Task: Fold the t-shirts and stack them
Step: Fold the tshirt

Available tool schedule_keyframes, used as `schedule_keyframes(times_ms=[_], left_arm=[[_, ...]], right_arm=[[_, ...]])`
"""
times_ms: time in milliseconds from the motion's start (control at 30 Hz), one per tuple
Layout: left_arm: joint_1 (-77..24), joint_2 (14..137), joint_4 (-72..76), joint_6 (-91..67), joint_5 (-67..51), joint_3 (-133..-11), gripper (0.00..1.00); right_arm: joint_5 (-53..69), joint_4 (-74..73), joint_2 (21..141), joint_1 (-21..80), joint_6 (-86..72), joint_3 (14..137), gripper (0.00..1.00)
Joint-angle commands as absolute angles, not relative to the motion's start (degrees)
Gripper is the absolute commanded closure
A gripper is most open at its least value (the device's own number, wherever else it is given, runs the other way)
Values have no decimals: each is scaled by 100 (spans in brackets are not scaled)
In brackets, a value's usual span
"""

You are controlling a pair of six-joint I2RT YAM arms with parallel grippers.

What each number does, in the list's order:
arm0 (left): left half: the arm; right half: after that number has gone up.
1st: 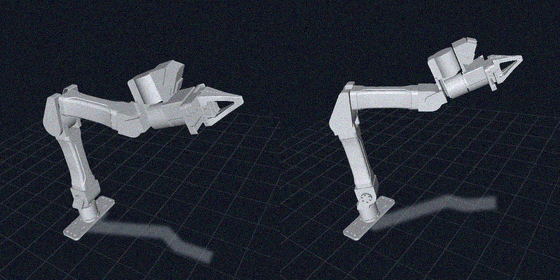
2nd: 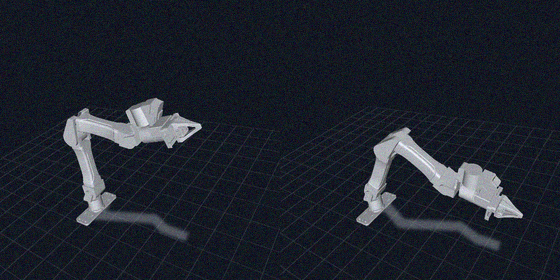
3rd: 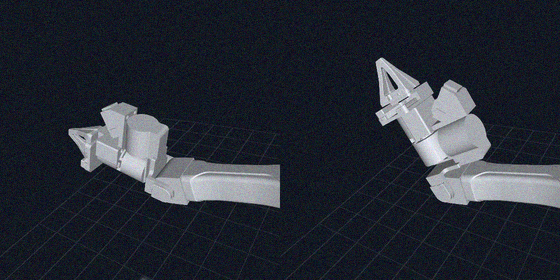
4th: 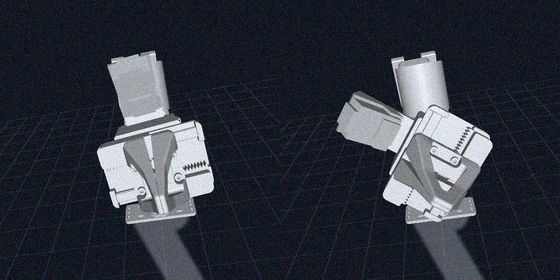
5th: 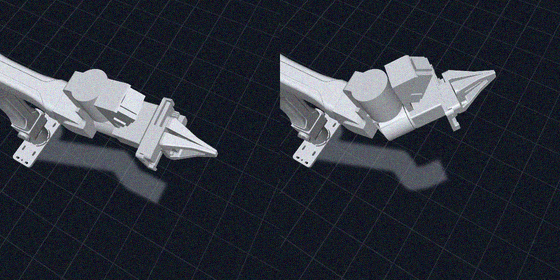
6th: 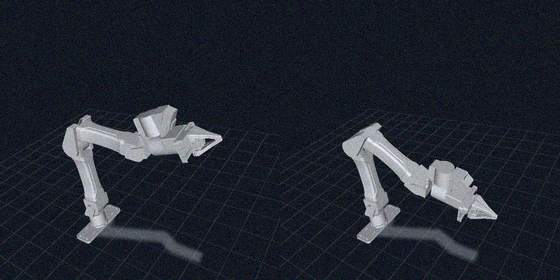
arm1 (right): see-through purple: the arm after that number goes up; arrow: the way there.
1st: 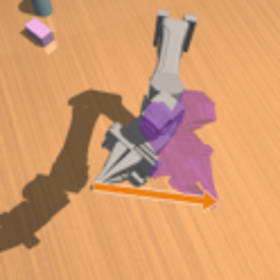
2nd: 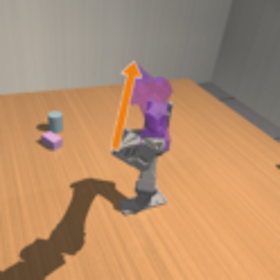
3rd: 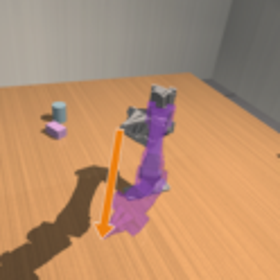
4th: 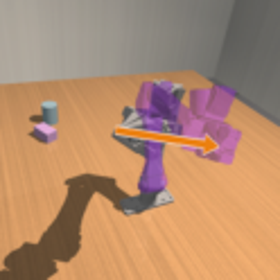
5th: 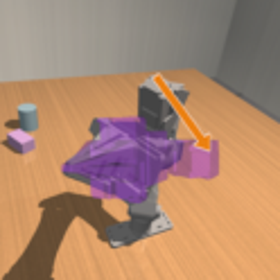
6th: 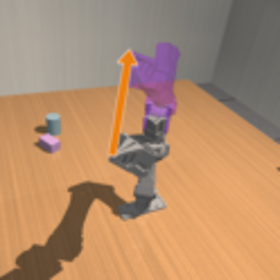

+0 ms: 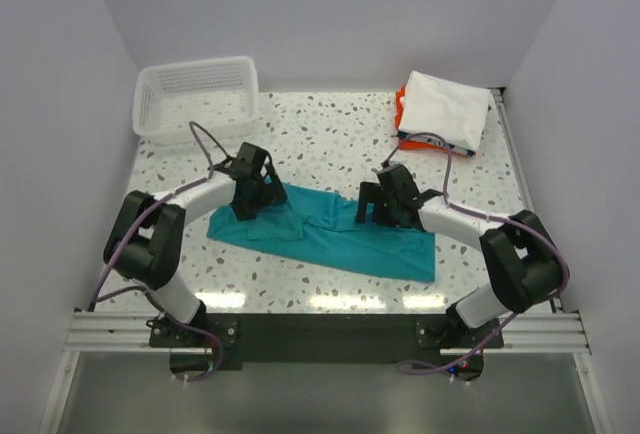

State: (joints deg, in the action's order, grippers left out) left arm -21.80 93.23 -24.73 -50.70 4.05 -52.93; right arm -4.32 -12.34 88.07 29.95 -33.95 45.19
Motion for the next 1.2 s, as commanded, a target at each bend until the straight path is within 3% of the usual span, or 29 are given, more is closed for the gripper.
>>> schedule_keyframes(times_ms=[0, 133, 333, 633, 833, 1167], left_arm=[[-2162, 10376, -2196, -4913, 395, -5876, 0], [-2294, 11099, -2188, -4922, 334, -6660, 0], [-2619, 12268, -2627, -4808, 263, -8286, 0], [-2935, 14157, -3155, -4579, -122, -10835, 0], [-2944, 14799, -3050, -4781, -264, -11733, 0], [-2786, 15310, -2268, -5150, -281, -12620, 0]], right_arm=[[-18, -1283, 8554, 3023, -3498, 4079, 1], [352, -1625, 7789, 3295, -3673, 3377, 1], [360, -2100, 6751, 4543, -4394, 2919, 1], [720, -1530, 7356, 6019, -4518, 3374, 1], [440, -1704, 7620, 6346, -4272, 4060, 1], [-448, -2382, 7031, 6346, -4236, 4623, 1]])
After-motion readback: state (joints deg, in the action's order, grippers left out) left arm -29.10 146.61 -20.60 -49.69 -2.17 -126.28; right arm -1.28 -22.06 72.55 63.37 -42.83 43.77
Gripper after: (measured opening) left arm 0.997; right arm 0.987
